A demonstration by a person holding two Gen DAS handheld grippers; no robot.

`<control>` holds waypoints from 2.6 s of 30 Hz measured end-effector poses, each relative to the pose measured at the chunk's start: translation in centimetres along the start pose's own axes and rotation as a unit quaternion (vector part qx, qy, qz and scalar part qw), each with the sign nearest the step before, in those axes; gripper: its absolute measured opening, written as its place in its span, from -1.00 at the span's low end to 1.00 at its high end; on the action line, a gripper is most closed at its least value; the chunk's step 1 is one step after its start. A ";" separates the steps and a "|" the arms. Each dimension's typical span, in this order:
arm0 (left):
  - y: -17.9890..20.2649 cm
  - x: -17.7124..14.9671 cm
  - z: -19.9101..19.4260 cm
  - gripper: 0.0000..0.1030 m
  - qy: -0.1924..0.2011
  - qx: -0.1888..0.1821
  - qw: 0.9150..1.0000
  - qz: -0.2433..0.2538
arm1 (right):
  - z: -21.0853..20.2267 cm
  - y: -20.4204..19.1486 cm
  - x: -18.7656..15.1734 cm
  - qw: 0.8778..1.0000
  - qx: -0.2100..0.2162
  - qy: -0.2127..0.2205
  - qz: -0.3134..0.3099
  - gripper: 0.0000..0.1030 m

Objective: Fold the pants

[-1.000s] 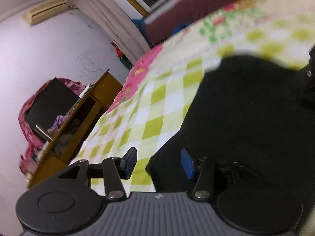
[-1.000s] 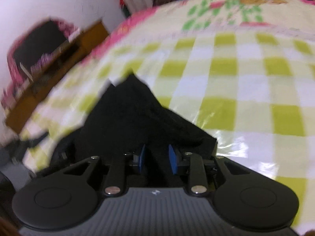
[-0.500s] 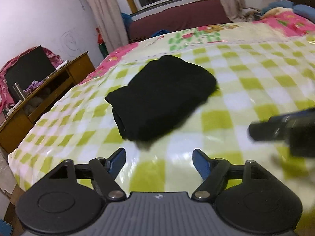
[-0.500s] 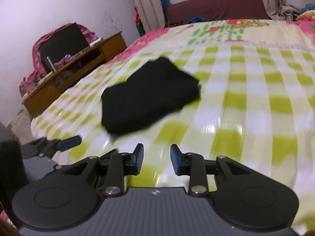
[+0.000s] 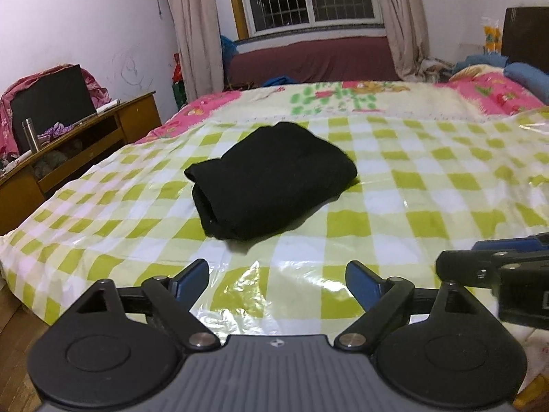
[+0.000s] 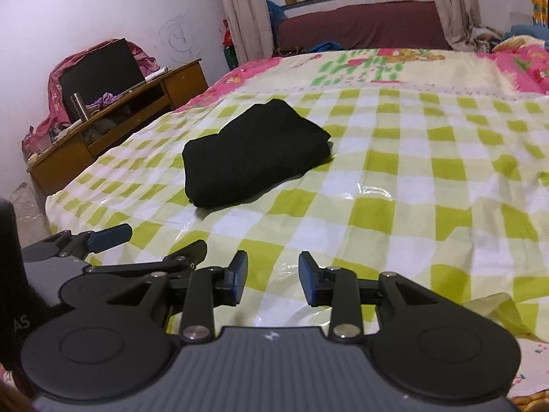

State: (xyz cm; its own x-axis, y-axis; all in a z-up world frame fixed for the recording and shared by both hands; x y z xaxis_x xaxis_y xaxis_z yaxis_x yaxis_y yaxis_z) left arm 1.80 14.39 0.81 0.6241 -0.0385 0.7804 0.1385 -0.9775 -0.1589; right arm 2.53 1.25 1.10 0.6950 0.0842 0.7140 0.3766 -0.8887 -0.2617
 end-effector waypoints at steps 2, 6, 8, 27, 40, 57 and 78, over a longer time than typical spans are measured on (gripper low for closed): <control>0.0 0.0 -0.3 0.97 0.005 0.002 1.000 0.002 | 0.0 -0.2 0.0 1.000 -0.003 0.000 0.000 -0.32; 0.2 -0.2 -0.3 0.98 0.007 -0.002 1.000 0.000 | -0.1 -0.2 -0.1 1.000 -0.008 -0.008 -0.003 -0.32; 0.3 -0.3 -0.2 0.98 0.006 -0.007 1.000 -0.005 | -0.3 -0.2 -0.1 1.000 -0.011 -0.009 -0.004 -0.32; -1.3 1.0 0.4 0.99 0.001 0.026 0.999 -0.025 | 1.0 -1.4 1.5 1.000 0.013 -0.010 -0.005 -0.32; 1.5 1.1 2.6 0.99 -0.044 0.082 0.995 0.039 | 3.3 2.1 0.1 0.997 0.057 -0.018 0.057 -0.28; 1.6 0.3 1.7 0.99 -0.050 0.114 0.991 0.057 | 2.7 1.7 -1.0 0.997 0.062 -0.002 0.040 -0.28; 1.9 -0.5 1.7 0.99 -0.057 0.120 0.989 0.062 | 2.9 1.8 -1.6 0.998 0.059 -0.008 0.032 -0.28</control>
State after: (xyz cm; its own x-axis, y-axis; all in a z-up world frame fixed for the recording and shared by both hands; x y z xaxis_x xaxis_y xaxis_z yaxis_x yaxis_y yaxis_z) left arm 3.03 12.90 -0.94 0.7285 -0.1177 0.6748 0.2257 -0.8889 -0.3987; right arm 3.87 0.82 -2.34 0.7284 0.0374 0.6841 0.4002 -0.8336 -0.3806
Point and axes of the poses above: each gripper's, at about its wrist camera, not at the fingertips, and z roughly the way its jaws point, y to its right, x to its top, the point moved 5 cm from there along z, roughly the way its jaws point, and after that the axes turned 4 degrees about -y, right-handed, at the moved point
